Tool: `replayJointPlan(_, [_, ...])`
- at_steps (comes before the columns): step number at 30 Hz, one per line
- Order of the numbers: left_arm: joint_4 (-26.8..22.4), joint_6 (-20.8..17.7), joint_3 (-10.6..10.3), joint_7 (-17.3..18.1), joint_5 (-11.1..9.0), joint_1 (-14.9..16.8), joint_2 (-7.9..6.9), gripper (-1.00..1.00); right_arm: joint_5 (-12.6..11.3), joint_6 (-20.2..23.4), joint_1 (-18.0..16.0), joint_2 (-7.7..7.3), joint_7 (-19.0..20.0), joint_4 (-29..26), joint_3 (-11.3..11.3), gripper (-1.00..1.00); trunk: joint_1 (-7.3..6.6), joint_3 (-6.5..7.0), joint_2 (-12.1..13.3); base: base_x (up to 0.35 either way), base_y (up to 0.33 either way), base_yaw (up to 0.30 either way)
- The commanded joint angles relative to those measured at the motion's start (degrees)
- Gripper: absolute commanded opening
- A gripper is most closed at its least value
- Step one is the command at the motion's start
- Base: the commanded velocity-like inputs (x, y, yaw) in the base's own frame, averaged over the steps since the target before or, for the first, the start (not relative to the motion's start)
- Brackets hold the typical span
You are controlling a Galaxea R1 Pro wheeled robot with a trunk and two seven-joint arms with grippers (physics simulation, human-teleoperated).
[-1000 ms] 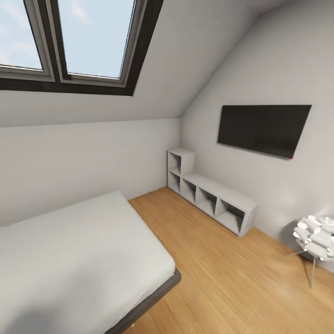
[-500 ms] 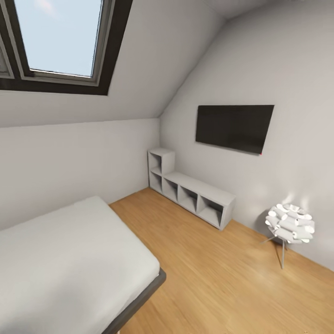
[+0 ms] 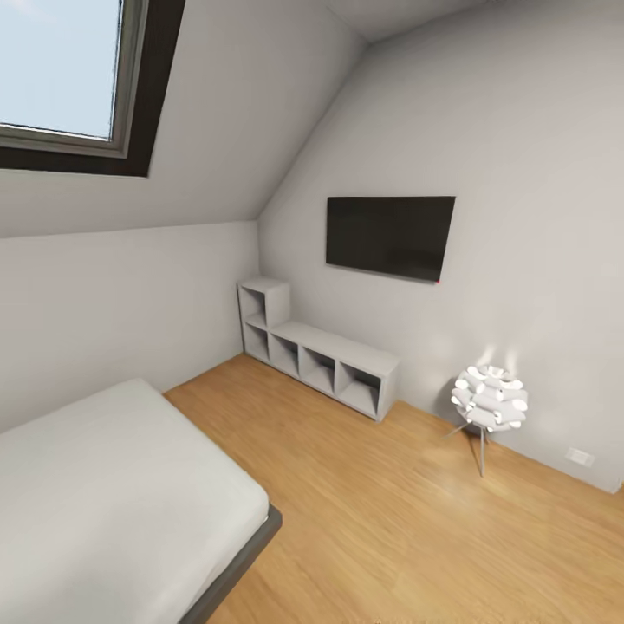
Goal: Attach the digital camera to the camera tripod in the bedroom.
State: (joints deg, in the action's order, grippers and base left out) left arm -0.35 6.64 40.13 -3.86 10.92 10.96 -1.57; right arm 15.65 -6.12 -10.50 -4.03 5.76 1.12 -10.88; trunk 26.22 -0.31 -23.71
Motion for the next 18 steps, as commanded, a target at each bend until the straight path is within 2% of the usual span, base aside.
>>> replayJointPlan(1, [0.1,0.2,0.4,-0.2,0.7,0.0,-0.02,-1.00,0.5,-0.2,0.0,-0.06,0.1,0.1,-0.5,1.00,0.02,-0.03,-0.1,0.000,0.000,-0.296])
replayJointPlan(18, [0.1,0.0,0.1,-0.1,1.0,0.0,0.22,-1.00,0.6,-0.1,0.0,-0.14,0.1,0.1,-0.3,1.00,0.02,-0.03,-0.1,0.000,0.000,-0.296])
